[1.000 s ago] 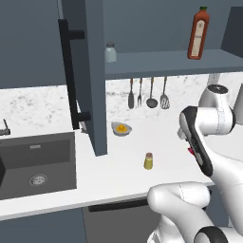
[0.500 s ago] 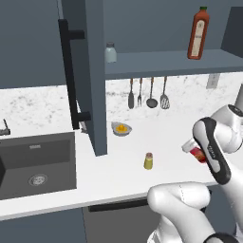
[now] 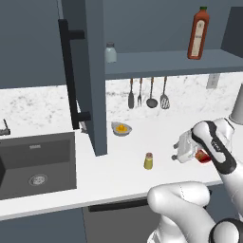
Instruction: Put the shaker and condiment bottle from the counter next to their counterparts in the cabinet.
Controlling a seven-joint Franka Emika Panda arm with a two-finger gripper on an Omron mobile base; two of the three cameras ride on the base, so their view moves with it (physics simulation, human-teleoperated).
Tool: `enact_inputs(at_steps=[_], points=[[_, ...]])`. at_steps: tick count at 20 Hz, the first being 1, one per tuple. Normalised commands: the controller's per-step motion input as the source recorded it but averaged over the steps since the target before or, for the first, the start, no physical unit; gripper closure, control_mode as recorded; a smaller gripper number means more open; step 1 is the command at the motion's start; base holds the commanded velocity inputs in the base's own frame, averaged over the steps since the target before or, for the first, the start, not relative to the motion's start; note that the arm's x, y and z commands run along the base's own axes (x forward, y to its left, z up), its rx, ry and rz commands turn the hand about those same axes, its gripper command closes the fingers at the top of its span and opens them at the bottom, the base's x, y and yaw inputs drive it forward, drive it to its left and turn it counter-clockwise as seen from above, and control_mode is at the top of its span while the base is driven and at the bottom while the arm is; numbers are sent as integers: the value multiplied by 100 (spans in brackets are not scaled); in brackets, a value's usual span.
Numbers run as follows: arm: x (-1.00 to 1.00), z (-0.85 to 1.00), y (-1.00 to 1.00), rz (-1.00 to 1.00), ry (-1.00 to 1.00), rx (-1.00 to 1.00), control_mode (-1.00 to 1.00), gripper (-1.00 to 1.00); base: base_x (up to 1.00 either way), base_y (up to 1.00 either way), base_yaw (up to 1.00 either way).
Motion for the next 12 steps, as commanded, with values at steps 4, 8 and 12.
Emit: enact_inputs(at_steps=[4, 8, 12], points=[[-10, 0, 54, 16, -4, 0, -100, -100, 0, 0, 0], [-8, -11, 4, 0, 1, 0, -100, -100, 0, 0, 0], [0, -39, 12, 0, -1, 2, -100, -100, 0, 0, 0]])
